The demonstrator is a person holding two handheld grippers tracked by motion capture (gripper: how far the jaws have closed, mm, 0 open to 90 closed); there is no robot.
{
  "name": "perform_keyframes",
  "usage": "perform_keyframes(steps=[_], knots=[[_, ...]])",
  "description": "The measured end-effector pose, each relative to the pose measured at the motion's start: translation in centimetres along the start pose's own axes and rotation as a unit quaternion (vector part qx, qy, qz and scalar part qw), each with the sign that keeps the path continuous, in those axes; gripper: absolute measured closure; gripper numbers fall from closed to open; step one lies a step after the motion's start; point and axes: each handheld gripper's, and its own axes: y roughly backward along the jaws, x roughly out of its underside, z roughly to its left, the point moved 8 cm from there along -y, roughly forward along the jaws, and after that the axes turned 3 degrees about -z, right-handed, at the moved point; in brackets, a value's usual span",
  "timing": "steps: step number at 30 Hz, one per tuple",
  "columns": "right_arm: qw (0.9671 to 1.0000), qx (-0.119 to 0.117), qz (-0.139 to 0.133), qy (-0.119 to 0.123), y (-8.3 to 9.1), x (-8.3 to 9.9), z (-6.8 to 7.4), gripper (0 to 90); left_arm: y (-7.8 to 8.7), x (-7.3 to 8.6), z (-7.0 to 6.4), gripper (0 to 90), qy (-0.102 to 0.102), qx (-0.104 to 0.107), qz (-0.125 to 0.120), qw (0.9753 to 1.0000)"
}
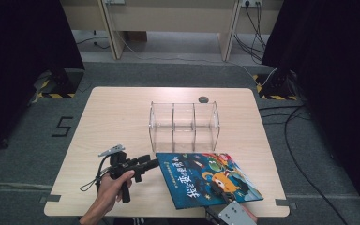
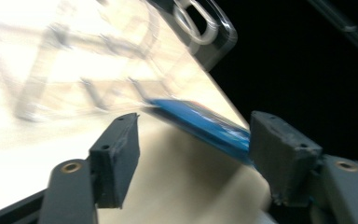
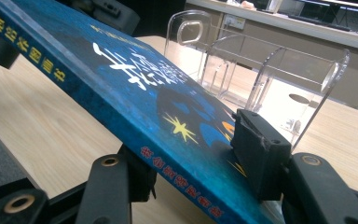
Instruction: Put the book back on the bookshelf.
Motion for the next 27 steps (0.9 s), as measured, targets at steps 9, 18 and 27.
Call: perform_keyframes(steps=[9, 18, 27], knots=[[0.9992, -0.002, -0.017, -0.037, 0.6, -0.6, -1.0, 52.3, -1.0, 3.2, 4.2, 29.1, -0.089, -0.098, 0.069, 0.9887], [0.998, -0.002, -0.029, -0.057, 0.9, -0.9, -1.6, 52.2, -1.8, 5.3, 5.0, 21.2, -0.188, -0.15, 0.132, 0.9617], [0.9959, -0.003, -0.041, -0.081, 1.3, -1.2, -2.3, 52.2, -2.1, 6.7, 5.6, 16.7, -0.221, -0.152, 0.182, 0.9461]])
